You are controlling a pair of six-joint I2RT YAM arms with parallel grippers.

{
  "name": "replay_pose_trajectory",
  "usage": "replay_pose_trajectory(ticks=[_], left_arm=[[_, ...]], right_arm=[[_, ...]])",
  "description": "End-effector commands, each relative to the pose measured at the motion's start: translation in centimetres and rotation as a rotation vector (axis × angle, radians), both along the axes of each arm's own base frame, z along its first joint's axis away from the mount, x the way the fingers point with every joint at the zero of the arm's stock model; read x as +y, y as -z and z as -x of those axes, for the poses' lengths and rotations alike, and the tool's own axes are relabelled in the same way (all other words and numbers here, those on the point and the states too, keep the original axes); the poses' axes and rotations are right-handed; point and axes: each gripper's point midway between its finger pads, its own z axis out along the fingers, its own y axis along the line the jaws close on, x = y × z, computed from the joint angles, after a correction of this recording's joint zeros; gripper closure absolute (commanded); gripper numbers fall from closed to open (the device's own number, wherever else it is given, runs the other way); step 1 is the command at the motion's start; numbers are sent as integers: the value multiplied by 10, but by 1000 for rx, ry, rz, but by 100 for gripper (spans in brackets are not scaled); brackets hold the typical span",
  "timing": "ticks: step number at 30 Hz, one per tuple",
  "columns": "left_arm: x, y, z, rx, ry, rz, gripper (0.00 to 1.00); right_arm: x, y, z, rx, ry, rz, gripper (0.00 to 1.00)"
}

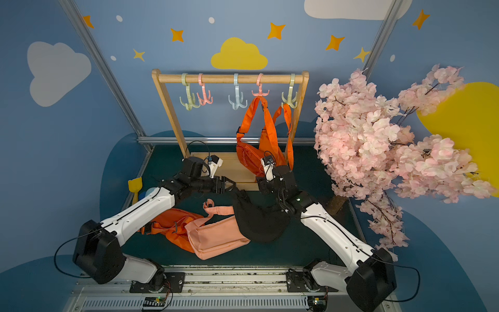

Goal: Take the bag off the hook
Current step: Place the bag at the center of the board, then pick up the bag from the hook.

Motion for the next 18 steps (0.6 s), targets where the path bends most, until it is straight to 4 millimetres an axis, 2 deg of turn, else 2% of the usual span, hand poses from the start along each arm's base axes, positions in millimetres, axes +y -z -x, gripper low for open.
replay_pose_trajectory(ticks=[1,6,9,14,18], left_arm=[[-6,-48,-29,-200,-3,37,27],[-13,-77,-54,-327,19,27,27],[-19,-91,-68,-395,38,17,27],[-28,-109,-88,-518,66,14,27],[-34,-120,-104,-605,70,22,27]], right_arm=[[-3,-56,-27,-164,59,-95,38],[-5,-79,-47,-216,55,-124,38],[-1,-91,-51,-232,7,-112,40],[-20,-123,-60,-281,33,-182,45],[-24,-146,-59,-333,-14,-211,46]])
